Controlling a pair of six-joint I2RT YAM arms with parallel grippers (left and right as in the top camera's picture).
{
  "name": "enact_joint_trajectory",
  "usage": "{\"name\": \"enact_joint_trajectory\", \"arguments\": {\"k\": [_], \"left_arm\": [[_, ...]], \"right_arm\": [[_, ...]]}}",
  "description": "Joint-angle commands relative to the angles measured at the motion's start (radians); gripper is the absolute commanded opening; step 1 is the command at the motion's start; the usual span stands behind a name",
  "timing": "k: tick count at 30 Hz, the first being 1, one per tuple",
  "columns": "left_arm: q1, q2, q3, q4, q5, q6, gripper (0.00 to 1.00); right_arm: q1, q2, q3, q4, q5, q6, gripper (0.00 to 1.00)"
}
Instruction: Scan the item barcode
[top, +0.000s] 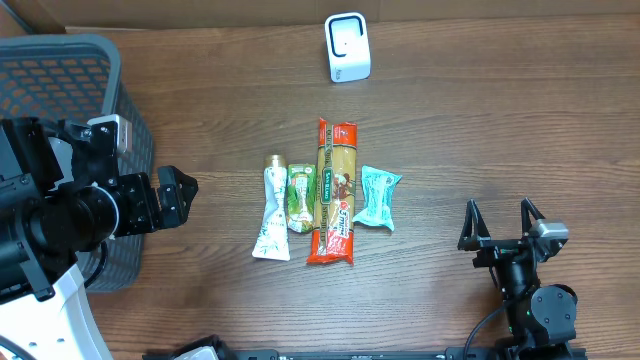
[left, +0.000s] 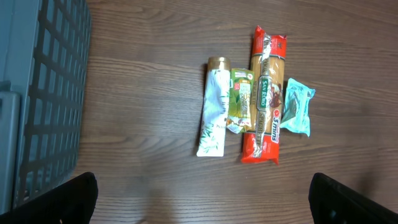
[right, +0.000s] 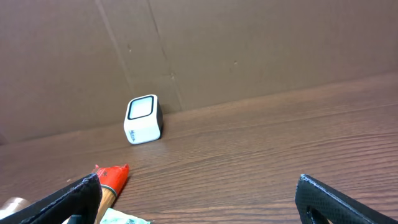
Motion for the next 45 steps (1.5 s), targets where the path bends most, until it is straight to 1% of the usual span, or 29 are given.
{"name": "enact_joint_trajectory", "arguments": {"k": [1,9,13,17,22,26,28,30,34,40,45], "left_arm": [[0.005,0.003,-0.001,0.001,-0.003,0.008,1.00],[0.005,0.003,-0.001,0.001,-0.003,0.008,0.99],[0.005,0.003,-0.001,0.001,-0.003,0.008,1.00],[0.005,0.003,-0.001,0.001,-0.003,0.008,1.00],[0.005,0.003,-0.001,0.001,-0.003,0.008,1.00],[0.005,0.003,-0.001,0.001,-0.003,0.008,0.99],[0.005,0.003,-0.001,0.001,-0.003,0.008,1.00],[0.005,0.003,-0.001,0.001,-0.003,0.008,1.00],[0.005,0.003,-0.001,0.001,-0.003,0.008,1.00],[0.005,0.003,-0.001,0.001,-0.003,0.008,1.00],[0.005,0.003,-0.001,0.001,-0.003,0.008,1.00]], "right_arm": [[0.005,-0.011,-0.011,0.006,0.007,-0.008,1.00],[0.005,-0.011,-0.011,0.006,0.007,-0.008,1.00],[0.005,-0.011,-0.011,0.044,0.003,0.003,1.00],[0.005,-0.011,-0.011,0.006,-0.021,0.008,1.00],[0.005,-0.011,-0.010,0.021,-0.161,0.008,1.00],[0.005,-0.010,0.020,0.013,-0.236,0.058,1.00],[0.005,0.011,0.071,0.002,-0.295,0.062,1.00],[0.005,0.031,0.106,-0.020,-0.301,0.080,1.00],[0.005,0.124,0.237,-0.102,-0.348,0.083,1.00],[0.005,0.348,0.509,-0.269,-0.426,0.079,1.00],[0.005,0.582,0.769,-0.474,-0.507,0.074,1.00]]}}
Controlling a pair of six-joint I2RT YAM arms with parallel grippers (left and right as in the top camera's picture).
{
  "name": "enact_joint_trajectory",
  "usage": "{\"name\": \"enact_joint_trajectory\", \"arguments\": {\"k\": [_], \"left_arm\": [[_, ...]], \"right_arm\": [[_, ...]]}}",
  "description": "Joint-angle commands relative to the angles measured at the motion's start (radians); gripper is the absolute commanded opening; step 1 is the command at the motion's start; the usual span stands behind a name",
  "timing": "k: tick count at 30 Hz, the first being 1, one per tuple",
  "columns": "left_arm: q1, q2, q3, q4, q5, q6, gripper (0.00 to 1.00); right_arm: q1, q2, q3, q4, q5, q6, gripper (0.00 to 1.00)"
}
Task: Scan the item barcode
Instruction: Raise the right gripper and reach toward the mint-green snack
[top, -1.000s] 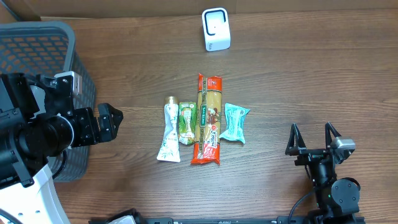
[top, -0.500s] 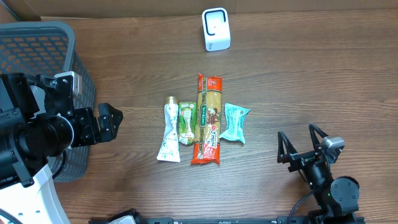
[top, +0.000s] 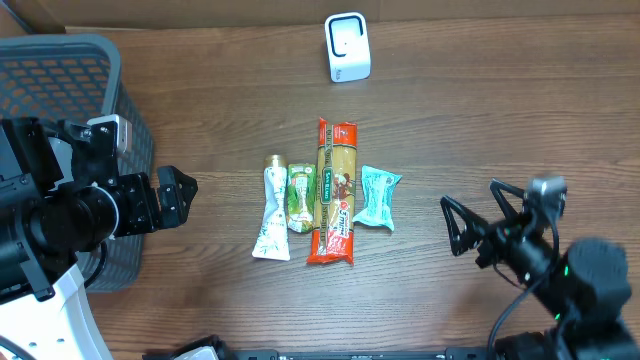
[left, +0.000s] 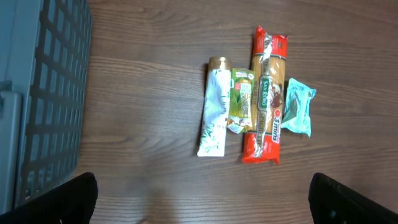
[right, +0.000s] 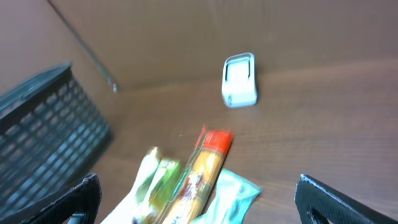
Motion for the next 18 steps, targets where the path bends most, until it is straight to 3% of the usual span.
{"name": "enact_joint_trajectory", "arguments": {"k": [1,9,18], "left_arm": [[0.005,0.003,-0.001,0.001,0.000,0.008,1.00],[0.005,0.003,-0.001,0.001,0.000,0.008,1.00],[0.005,0.003,-0.001,0.001,0.000,0.008,0.99]], "right_arm": [[0.005,0.153,0.176,-0.100,-0.092,-0.005,1.00],[0.005,0.528,0.513,-0.441,-0.142,-0.004,1.00],[0.005,0.739,0.541,-0.452,-0.209,-0.010,1.00]]}}
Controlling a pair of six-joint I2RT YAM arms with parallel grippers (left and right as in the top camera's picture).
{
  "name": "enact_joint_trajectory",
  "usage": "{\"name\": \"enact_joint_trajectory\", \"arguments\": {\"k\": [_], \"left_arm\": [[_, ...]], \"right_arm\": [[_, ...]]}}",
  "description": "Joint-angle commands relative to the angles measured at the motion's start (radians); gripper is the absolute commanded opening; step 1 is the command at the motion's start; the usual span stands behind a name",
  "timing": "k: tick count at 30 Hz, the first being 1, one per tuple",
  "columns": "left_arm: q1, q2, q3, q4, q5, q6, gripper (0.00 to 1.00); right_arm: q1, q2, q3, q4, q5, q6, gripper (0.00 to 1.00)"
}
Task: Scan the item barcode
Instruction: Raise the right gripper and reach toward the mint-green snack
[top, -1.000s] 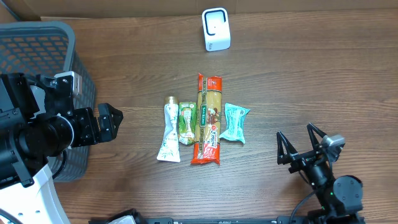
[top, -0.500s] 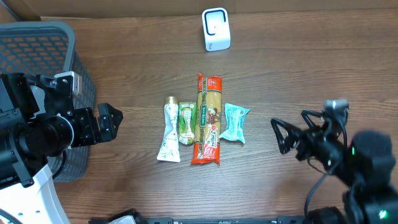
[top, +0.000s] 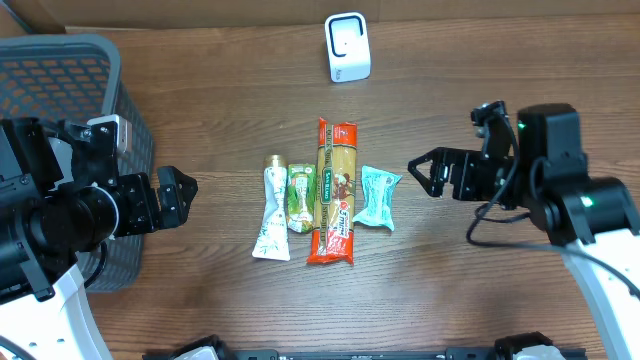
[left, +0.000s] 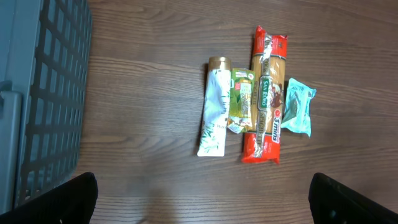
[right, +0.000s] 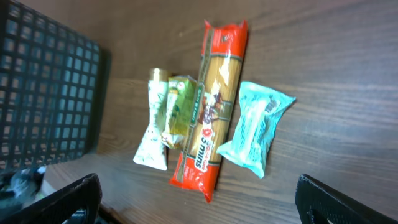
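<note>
Four items lie in a row mid-table: a white tube (top: 270, 208), a small green packet (top: 299, 198), a long red-ended pasta pack (top: 334, 190) and a teal pouch (top: 378, 197). The white barcode scanner (top: 347, 47) stands at the back edge. My right gripper (top: 432, 175) is open, held above the table just right of the teal pouch (right: 255, 127), looking down on all the items. My left gripper (top: 172, 195) is open too, left of the tube (left: 213, 114), with nothing between its fingers.
A grey mesh basket (top: 60, 70) fills the back left corner, beside my left arm. A cardboard wall (top: 500, 8) runs along the table's far edge.
My right arm has moved back and left, from the front right toward the teal pouch, and its camera now looks down on the items. The left arm and the items have not moved.
My right gripper first stood open near the front right edge, facing the scanner. Then it was raised and turned toward the items. Now it hovers open just right of the teal pouch. The left gripper stayed open and still beside the basket throughout.
</note>
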Motion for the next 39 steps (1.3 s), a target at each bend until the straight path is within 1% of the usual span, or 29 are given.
{"name": "enact_joint_trajectory", "arguments": {"k": [1,9,22,28,31,35,39], "left_arm": [[0.005,0.003,-0.001,0.001,0.000,0.008,1.00],[0.005,0.003,-0.001,0.001,0.000,0.008,1.00],[0.005,0.003,-0.001,0.001,0.000,0.008,0.99],[0.005,0.003,-0.001,0.001,0.000,0.008,1.00],[0.005,0.003,-0.001,0.001,0.000,0.008,1.00],[0.005,0.003,-0.001,0.001,0.000,0.008,1.00],[0.005,0.003,-0.001,0.001,0.000,0.008,1.00]], "right_arm": [[0.005,0.048,0.027,-0.002,-0.030,-0.019,1.00],[0.005,0.145,0.027,-0.016,-0.030,-0.023,1.00],[0.005,0.174,0.026,-0.042,0.001,-0.023,1.00],[0.006,0.251,0.017,-0.050,0.001,-0.023,0.99],[0.006,0.309,0.014,-0.053,0.001,-0.023,0.96],[0.006,0.374,0.014,-0.032,0.002,-0.023,0.87],[0.006,0.418,0.014,0.014,0.002,-0.016,0.83]]}}
